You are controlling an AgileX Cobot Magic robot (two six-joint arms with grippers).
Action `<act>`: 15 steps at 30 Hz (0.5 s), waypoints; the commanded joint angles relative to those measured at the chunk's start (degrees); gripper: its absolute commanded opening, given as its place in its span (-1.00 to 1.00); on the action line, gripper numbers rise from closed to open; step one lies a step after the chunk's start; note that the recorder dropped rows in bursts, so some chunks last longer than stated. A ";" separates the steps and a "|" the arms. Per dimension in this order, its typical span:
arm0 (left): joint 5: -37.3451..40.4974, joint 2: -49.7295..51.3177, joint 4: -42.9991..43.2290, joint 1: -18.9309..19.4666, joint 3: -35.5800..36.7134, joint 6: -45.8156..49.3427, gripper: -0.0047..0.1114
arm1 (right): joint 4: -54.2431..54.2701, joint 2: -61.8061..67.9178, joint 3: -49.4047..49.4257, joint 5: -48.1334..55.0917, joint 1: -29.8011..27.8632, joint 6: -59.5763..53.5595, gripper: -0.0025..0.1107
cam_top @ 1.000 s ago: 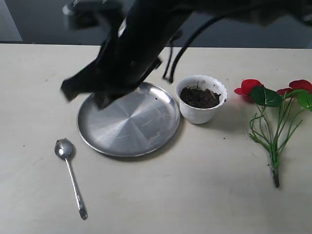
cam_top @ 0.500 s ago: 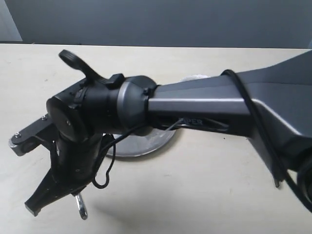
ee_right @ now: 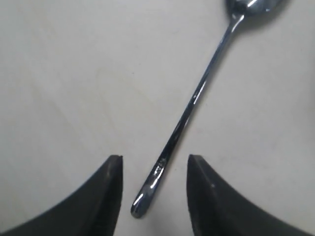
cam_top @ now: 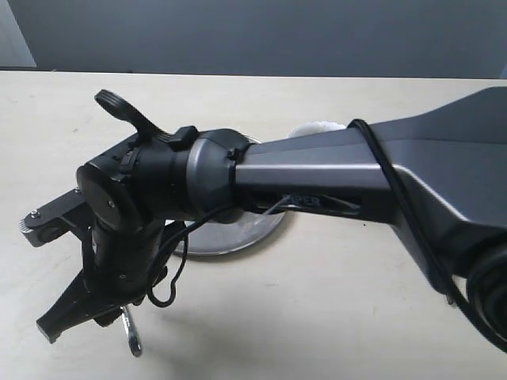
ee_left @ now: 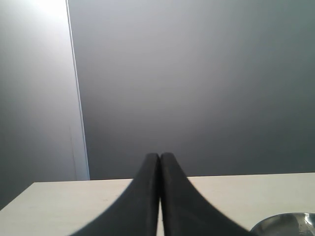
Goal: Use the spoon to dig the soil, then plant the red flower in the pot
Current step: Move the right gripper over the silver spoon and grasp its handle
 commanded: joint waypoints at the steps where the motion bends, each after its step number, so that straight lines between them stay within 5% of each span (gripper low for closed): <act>1: -0.27 -0.13 -0.41 -0.25 -0.16 -0.29 -0.91 | -1.10 1.10 -0.42 -2.23 -0.04 0.71 -0.26; 15: -0.27 -0.13 -0.41 -0.25 -0.16 -0.29 -0.91 | -2.13 3.93 -0.42 -2.98 -0.04 3.45 -0.27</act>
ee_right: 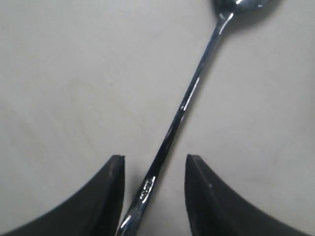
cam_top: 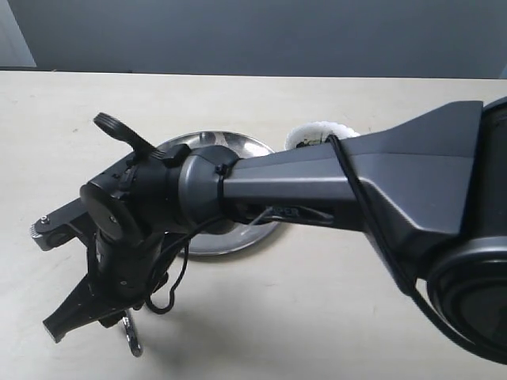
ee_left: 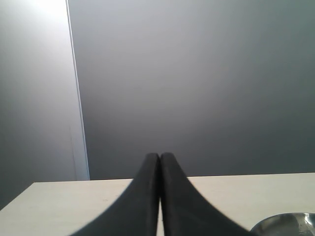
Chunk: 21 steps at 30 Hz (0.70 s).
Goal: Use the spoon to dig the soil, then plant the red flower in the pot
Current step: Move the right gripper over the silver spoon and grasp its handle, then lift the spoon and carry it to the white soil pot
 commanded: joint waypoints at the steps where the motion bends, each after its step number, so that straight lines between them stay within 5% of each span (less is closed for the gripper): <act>1: -0.27 -0.13 -0.41 -0.25 -0.16 -0.29 -0.91 | -0.50 1.98 -0.21 -0.51 -0.04 0.31 -0.27; 6: -0.27 -0.13 -0.41 -0.25 -0.16 -0.29 -0.91 | -0.56 3.84 -0.21 -0.05 -0.04 1.51 -0.38; 9: -0.27 -0.13 -0.41 -0.25 -0.16 -0.29 -0.91 | -0.49 3.84 -0.21 1.18 0.10 1.35 -0.95; 21: -0.27 -0.13 -0.41 -0.25 -0.16 -0.29 -0.91 | -2.67 -3.66 -0.31 4.40 0.39 -5.28 -0.97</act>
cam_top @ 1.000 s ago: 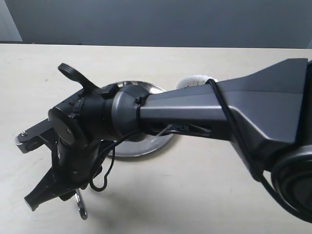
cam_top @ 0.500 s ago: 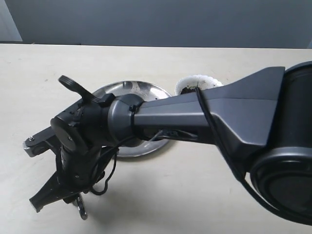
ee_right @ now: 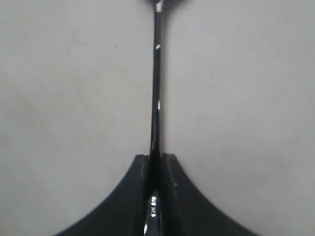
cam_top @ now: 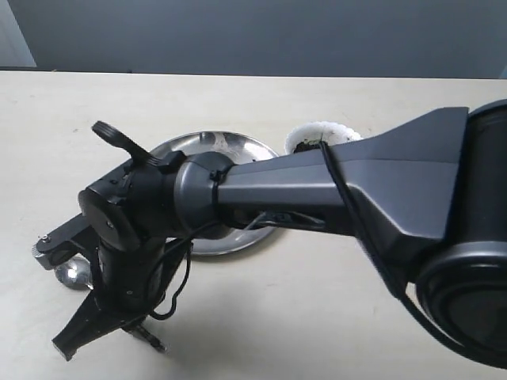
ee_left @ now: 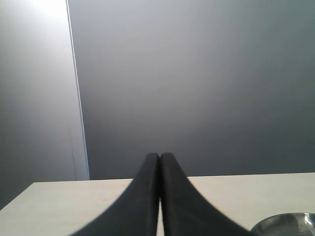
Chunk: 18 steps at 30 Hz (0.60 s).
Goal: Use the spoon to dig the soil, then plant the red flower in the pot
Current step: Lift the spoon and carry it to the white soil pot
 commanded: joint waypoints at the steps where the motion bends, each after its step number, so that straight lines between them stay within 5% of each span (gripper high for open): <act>1: -0.27 -0.13 -0.41 -0.25 -0.16 -0.29 -0.91 | -5.03 -5.32 0.15 0.21 0.17 -0.81 -0.97; 7: -0.27 -0.13 -0.41 -0.25 -0.16 -0.29 -0.91 | -20.41 -12.42 0.15 3.84 0.17 3.55 -0.97; 14: -0.27 -0.13 -0.41 -0.25 -0.16 -0.29 -0.91 | -56.20 -16.57 1.96 22.33 -0.29 14.83 -0.97; 18: -0.27 -0.13 -0.41 -0.25 -0.16 -0.29 -0.91 | -59.88 -18.65 6.21 22.33 -4.15 14.36 -0.97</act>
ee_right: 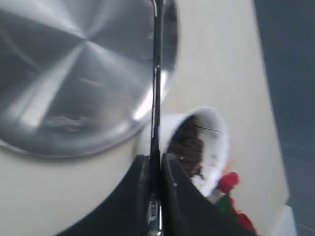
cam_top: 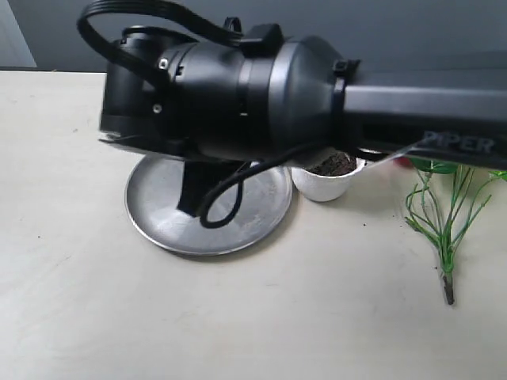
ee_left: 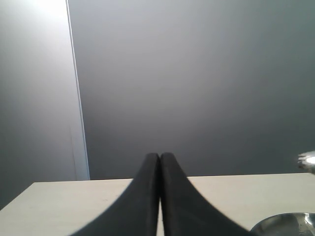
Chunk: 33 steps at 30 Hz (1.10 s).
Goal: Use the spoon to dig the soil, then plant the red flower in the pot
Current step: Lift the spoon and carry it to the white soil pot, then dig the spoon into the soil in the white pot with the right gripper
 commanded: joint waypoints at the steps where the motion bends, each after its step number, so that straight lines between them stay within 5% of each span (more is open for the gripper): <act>1: -0.27 -0.13 -0.41 -0.25 -0.16 -0.29 -0.91 | -4.91 -2.82 4.81 1.25 -4.85 0.82 -0.97; 9: -0.27 -0.13 -0.41 -0.25 -0.16 -0.29 -0.91 | -5.75 -9.19 16.46 1.25 -16.15 -2.79 -0.97; 17: -0.27 -0.13 -0.41 -0.25 -0.16 -0.29 -0.91 | -2.46 -16.05 25.28 -4.07 -18.38 -20.52 -0.97; 33: -0.27 -0.13 -0.41 -0.25 -0.16 -0.29 -0.91 | -2.06 -16.05 25.28 -7.74 -24.04 -17.34 -0.97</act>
